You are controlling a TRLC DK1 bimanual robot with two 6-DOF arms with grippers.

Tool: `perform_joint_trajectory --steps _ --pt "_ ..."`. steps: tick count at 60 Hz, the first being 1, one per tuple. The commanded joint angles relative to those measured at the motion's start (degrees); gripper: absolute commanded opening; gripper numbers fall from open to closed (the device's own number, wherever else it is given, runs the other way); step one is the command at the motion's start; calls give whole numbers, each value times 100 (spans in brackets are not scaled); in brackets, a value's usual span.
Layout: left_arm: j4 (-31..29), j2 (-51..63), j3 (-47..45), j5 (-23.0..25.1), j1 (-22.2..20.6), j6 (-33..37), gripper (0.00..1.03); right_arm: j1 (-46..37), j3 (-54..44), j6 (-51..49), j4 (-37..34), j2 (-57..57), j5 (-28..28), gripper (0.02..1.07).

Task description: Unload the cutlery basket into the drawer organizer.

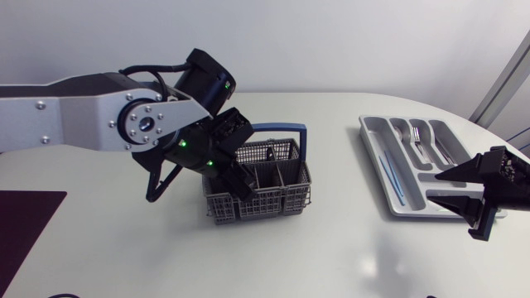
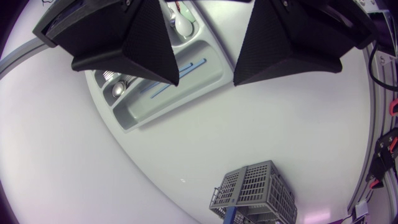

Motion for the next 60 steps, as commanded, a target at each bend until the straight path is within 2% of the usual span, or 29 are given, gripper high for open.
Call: perform_joint_trajectory --steps 1,5,16,31,60 --pt "33 206 -53 2 38 -185 55 114 -236 197 -55 -134 -74 68" --pt "33 259 -18 81 38 -203 51 175 -271 233 -55 -178 -74 69" --pt "7 373 26 345 126 -238 51 237 -324 294 -29 -204 -74 70" --pt "7 505 140 529 170 -291 41 290 -447 285 6 -301 -74 70" --pt "42 601 210 538 187 -502 27 325 -596 259 50 -450 -74 71"
